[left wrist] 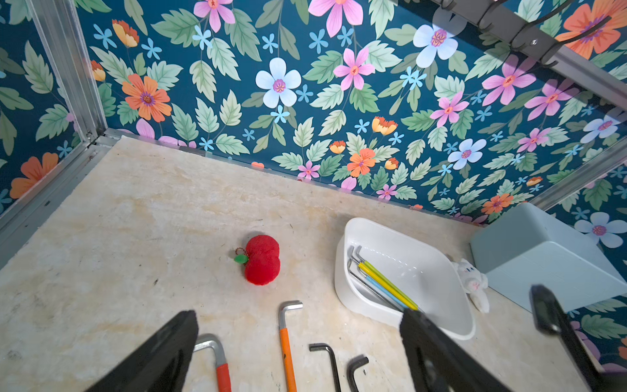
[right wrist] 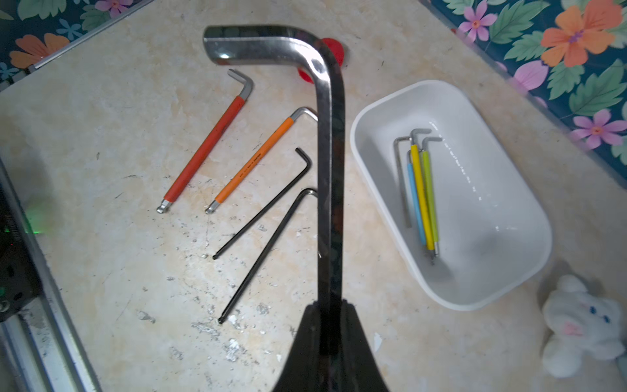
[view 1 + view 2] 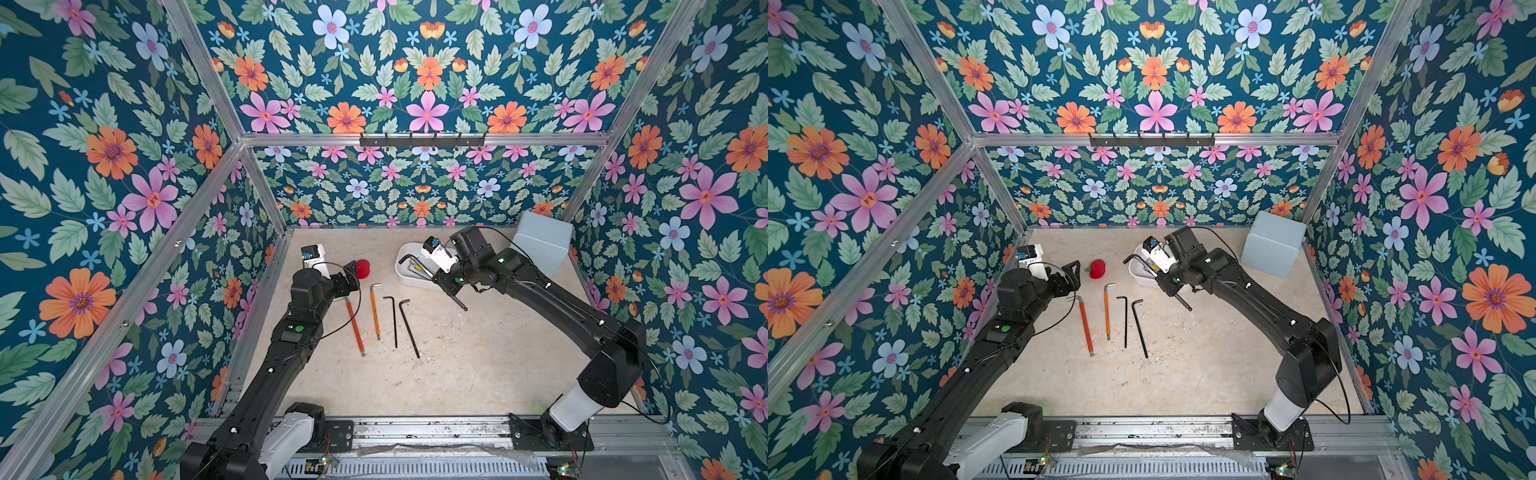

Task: Put the hex key on the desktop into the storage box
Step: Place the Allen key in the storage box.

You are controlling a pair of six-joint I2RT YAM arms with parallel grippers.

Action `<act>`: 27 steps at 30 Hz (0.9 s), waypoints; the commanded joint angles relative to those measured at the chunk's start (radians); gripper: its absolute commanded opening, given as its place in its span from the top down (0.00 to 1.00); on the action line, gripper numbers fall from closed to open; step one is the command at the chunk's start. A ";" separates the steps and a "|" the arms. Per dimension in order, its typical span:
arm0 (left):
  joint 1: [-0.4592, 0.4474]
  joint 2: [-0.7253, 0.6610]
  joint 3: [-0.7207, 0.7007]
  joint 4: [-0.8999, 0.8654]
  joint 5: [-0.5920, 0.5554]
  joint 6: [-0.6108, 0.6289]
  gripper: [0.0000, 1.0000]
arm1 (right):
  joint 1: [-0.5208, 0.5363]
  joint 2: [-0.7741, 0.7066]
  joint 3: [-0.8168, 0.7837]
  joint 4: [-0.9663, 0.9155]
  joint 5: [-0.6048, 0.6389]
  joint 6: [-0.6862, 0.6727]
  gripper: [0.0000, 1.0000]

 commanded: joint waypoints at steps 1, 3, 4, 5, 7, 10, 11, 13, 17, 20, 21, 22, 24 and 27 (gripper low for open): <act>-0.001 -0.009 0.007 0.016 -0.006 -0.004 0.01 | -0.030 0.047 0.023 0.050 -0.027 -0.116 1.00; -0.001 -0.012 0.009 0.014 -0.006 -0.004 0.01 | -0.054 0.080 0.043 0.083 -0.021 -0.138 1.00; -0.001 -0.015 0.009 0.014 -0.003 -0.004 0.01 | -0.072 0.102 0.056 0.099 -0.023 -0.148 1.00; -0.001 -0.019 0.006 0.014 -0.003 -0.006 0.01 | -0.086 0.128 0.072 0.111 -0.023 -0.155 1.00; -0.001 -0.025 -0.003 0.016 -0.007 -0.007 0.01 | -0.109 0.180 0.114 0.115 -0.023 -0.166 1.00; -0.001 -0.032 -0.010 0.010 -0.015 0.001 0.01 | -0.145 0.267 0.199 0.104 -0.024 -0.172 1.00; -0.001 -0.032 -0.010 0.008 -0.018 0.003 0.01 | -0.155 0.300 0.233 0.090 -0.028 -0.174 1.00; -0.001 -0.032 -0.010 0.003 -0.026 0.011 0.01 | -0.168 0.378 0.324 0.042 -0.032 -0.179 1.00; -0.001 -0.030 -0.016 0.003 -0.031 0.014 0.01 | -0.174 0.498 0.442 0.003 -0.013 -0.190 1.00; -0.001 -0.024 -0.022 0.008 -0.033 0.012 0.01 | -0.175 0.550 0.475 0.019 -0.014 -0.186 1.00; -0.001 -0.023 -0.022 0.007 -0.033 0.012 0.01 | -0.175 0.567 0.485 0.019 -0.013 -0.183 1.00; -0.001 -0.022 -0.023 0.005 -0.032 0.012 0.01 | -0.177 0.584 0.498 0.015 -0.014 -0.179 1.00; -0.001 -0.022 -0.021 0.005 -0.036 0.014 0.00 | -0.179 0.619 0.522 0.002 -0.014 -0.176 1.00; -0.001 -0.021 -0.017 0.002 -0.041 0.018 0.01 | -0.182 0.653 0.533 0.000 -0.010 -0.168 1.00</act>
